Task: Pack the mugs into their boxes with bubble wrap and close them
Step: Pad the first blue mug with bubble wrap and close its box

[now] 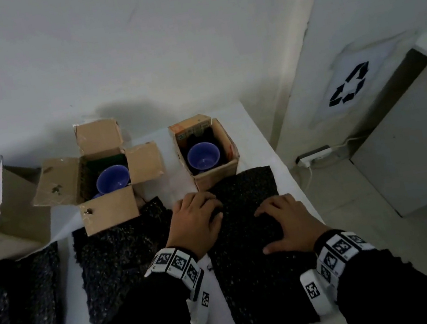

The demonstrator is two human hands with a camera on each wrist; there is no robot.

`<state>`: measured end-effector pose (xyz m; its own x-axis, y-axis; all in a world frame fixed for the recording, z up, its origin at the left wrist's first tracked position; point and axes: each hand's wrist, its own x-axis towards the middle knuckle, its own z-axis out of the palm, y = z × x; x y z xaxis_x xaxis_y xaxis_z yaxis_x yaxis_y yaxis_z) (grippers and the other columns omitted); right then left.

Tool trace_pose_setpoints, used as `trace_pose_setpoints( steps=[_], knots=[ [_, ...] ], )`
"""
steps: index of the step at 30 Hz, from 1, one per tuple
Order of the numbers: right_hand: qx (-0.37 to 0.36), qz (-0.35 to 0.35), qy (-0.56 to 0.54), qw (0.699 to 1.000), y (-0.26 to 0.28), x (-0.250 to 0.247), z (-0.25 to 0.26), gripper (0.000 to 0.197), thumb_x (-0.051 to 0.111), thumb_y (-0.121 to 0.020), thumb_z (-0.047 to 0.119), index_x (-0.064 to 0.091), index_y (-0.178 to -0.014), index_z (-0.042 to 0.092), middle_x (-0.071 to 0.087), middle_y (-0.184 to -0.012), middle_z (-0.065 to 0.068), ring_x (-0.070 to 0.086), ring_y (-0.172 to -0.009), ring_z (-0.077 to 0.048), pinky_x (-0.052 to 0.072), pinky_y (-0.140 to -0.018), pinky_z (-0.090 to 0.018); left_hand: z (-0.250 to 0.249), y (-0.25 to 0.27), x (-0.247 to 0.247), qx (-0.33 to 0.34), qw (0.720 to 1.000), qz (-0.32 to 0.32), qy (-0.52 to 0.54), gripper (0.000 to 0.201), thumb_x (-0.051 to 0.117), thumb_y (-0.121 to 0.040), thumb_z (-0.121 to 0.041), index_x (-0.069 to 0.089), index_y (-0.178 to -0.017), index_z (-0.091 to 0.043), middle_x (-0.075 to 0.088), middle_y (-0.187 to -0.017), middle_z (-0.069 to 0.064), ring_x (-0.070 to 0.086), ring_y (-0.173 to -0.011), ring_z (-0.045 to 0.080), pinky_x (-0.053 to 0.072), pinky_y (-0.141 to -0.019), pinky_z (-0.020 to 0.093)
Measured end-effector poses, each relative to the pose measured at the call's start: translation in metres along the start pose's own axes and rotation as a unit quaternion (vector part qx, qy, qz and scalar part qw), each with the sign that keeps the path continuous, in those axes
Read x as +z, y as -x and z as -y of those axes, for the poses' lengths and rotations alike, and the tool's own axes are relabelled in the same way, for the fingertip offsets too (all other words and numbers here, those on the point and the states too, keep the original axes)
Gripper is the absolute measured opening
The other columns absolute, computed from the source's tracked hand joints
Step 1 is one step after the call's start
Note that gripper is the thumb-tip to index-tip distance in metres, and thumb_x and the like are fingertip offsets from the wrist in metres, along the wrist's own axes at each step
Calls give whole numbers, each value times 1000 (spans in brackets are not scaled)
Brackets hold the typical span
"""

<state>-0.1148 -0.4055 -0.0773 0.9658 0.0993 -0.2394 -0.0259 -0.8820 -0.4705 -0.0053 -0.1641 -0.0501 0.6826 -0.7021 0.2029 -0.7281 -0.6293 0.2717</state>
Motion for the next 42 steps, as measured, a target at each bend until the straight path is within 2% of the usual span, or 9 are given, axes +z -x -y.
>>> trace_pose_setpoints(
  steps=[5, 12, 18, 21, 25, 29, 34, 37, 42],
  knots=[
    [0, -105, -74, 992, 12, 8, -3, 23, 75, -82, 32, 65, -100, 23, 59, -105, 2, 54, -102, -23, 46, -82, -35, -23, 31, 18, -41, 995, 94, 16, 49, 34, -91, -59, 57, -121, -28, 57, -120, -9, 53, -109, 19, 41, -89, 37],
    [72, -263, -184, 944, 20, -24, 5, 21, 50, -99, 31, 54, -108, 12, 62, -77, -2, 58, -68, -20, 41, -57, -33, -45, 40, 29, -94, 970, 202, -95, 83, 37, -75, -81, 25, -145, -39, 40, -134, -4, 38, -121, 21, 33, -96, 38],
    [90, -329, -245, 908, 20, -33, 5, 23, 47, -98, 7, 49, -120, 13, 60, -92, 0, 56, -74, -15, 36, -58, -14, -46, 32, 31, -83, 988, 119, -56, 28, 64, -81, -51, 69, -104, -34, 53, -115, -9, 46, -108, 20, 34, -83, 34],
    [111, -323, -278, 898, 14, -35, 4, 16, 44, -98, 5, 58, -104, 13, 60, -97, 6, 58, -90, -19, 37, -68, -20, -45, 29, 24, -59, 997, 49, 16, 18, 67, -78, -40, 62, -86, -24, 60, -95, -6, 53, -90, 20, 37, -72, 33],
    [137, -279, -408, 858, 7, -49, 11, 15, 65, -88, 14, 57, -100, 14, 61, -99, 5, 59, -96, -15, 47, -81, -27, -43, 18, -2, -90, 983, 22, 159, 21, 57, -86, -18, 41, -97, -23, 54, -75, -3, 50, -62, 20, 38, -57, 30],
    [123, -270, -392, 871, -6, -73, 26, 45, 57, -82, -6, 42, -118, 17, 56, -102, 3, 58, -89, -13, 50, -74, -27, -26, 2, -24, -111, 976, -57, 177, 42, 51, -82, -1, 55, -116, -27, 59, -106, -1, 60, -85, 19, 52, -71, 34],
    [120, -324, -359, 867, -49, -95, 38, 37, 48, -86, -7, 47, -114, 16, 58, -103, -1, 56, -90, -18, 44, -79, -27, 8, -15, -54, -189, 946, -201, 169, 21, 64, -84, -4, 70, -99, -18, 56, -97, 0, 51, -87, 5, 50, -84, 33],
    [79, -351, -249, 899, -81, -99, 46, 34, 51, -82, -10, 63, -102, 15, 56, -113, -6, 49, -106, -23, 39, -89, -23, 26, -22, -67, -195, 958, -170, 123, 41, 84, -70, -26, 66, -107, -20, 51, -104, 1, 50, -92, 10, 45, -84, 25],
    [-38, -360, -137, 922, -112, -95, 63, 39, 55, -75, -10, 68, -96, 20, 45, -102, -1, 50, -93, -23, 44, -78, -30, 48, -32, -63, -178, 971, -118, 103, 48, 70, -69, -2, 66, -111, -24, 55, -104, -1, 60, -89, 22, 55, -76, 39]
  ],
)
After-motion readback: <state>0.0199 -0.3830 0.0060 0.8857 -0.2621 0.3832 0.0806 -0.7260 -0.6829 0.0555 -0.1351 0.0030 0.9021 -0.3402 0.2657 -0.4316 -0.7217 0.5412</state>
